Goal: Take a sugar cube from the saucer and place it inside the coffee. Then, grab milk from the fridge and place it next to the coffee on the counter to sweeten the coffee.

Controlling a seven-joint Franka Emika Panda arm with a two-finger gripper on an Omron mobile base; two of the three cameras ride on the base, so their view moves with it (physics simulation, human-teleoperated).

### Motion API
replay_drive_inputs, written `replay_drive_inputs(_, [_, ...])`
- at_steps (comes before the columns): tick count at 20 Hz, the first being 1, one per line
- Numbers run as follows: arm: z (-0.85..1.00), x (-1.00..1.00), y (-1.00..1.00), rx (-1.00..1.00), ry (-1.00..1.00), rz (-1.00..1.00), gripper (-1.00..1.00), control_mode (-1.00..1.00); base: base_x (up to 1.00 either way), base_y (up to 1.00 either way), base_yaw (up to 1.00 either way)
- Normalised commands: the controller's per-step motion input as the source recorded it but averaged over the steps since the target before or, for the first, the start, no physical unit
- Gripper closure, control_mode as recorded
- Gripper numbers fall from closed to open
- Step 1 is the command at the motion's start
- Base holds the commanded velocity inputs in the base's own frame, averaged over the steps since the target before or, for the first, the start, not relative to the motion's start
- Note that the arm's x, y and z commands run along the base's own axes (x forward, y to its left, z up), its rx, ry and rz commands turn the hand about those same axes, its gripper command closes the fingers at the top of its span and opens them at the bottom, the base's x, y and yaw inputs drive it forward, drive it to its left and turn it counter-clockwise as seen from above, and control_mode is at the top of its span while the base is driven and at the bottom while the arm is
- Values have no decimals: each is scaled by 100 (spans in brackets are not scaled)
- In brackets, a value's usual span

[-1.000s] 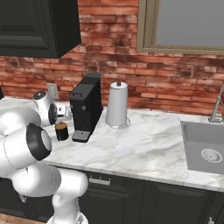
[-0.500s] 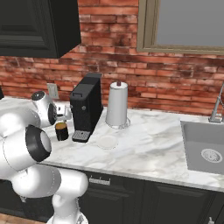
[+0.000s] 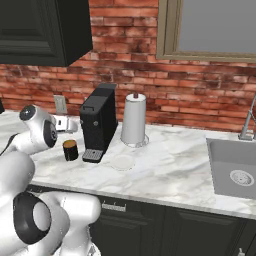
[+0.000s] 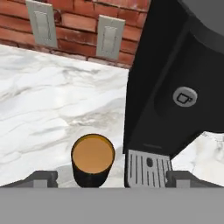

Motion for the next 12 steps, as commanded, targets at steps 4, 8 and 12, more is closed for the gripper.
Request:
replay_drive_inputs(4, [54,-98,-82,13,-14,-12,-100,-100,0,0,0])
replay_drive_inputs(8, [66,-91,-91,15,-6,-13,-100,-100,0,0,0])
replay_drive_inputs(12, [56,-68,-97,21,0,-7,-100,-100,0,0,0])
